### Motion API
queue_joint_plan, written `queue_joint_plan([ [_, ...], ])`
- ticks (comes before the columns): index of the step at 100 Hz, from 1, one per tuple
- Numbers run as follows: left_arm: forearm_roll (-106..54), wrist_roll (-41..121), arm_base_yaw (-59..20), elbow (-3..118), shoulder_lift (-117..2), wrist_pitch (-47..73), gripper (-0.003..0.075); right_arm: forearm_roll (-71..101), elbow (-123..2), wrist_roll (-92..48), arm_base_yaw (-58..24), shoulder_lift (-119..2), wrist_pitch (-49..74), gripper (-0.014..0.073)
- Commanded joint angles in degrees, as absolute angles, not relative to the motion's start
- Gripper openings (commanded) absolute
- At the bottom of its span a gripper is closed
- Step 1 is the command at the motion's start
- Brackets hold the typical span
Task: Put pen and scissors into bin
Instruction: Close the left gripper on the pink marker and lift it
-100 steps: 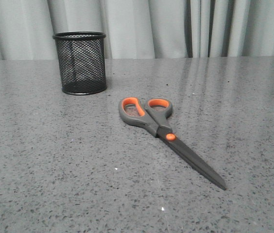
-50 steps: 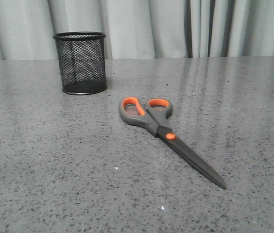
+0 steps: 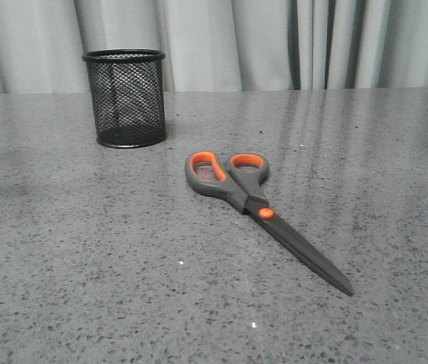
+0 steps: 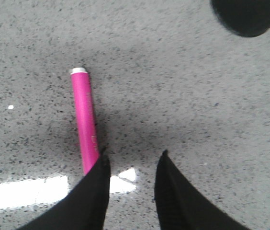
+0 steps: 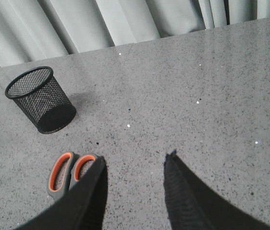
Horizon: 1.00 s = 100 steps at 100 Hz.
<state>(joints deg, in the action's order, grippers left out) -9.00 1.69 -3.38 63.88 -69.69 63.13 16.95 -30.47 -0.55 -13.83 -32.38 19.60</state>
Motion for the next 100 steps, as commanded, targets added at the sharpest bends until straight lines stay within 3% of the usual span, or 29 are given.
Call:
queue_joint_plan([
  [1,-8.35,0.69,-3.36,66.83,-71.51,63.97,0.0202,17.28,-32.59,-1.27,-14.00,-32.82,16.57,0.0257],
  [37,-5.82,0.43,-3.36,66.83,-79.30,66.42,0.0205,17.28,-32.59,-1.27,-14.00,-32.82,17.78,0.0257],
  [57,-4.70,0.00,-3.36,66.83,-82.11,66.22,0.0275,17.28,-32.59,-1.27,-14.00,-32.82,17.78,0.0260],
  [100,-4.02,0.00,-3.36,66.39,-83.33,61.52,0.0275,17.61,-32.59,-1.27,-14.00,-32.82,15.88,0.0256],
])
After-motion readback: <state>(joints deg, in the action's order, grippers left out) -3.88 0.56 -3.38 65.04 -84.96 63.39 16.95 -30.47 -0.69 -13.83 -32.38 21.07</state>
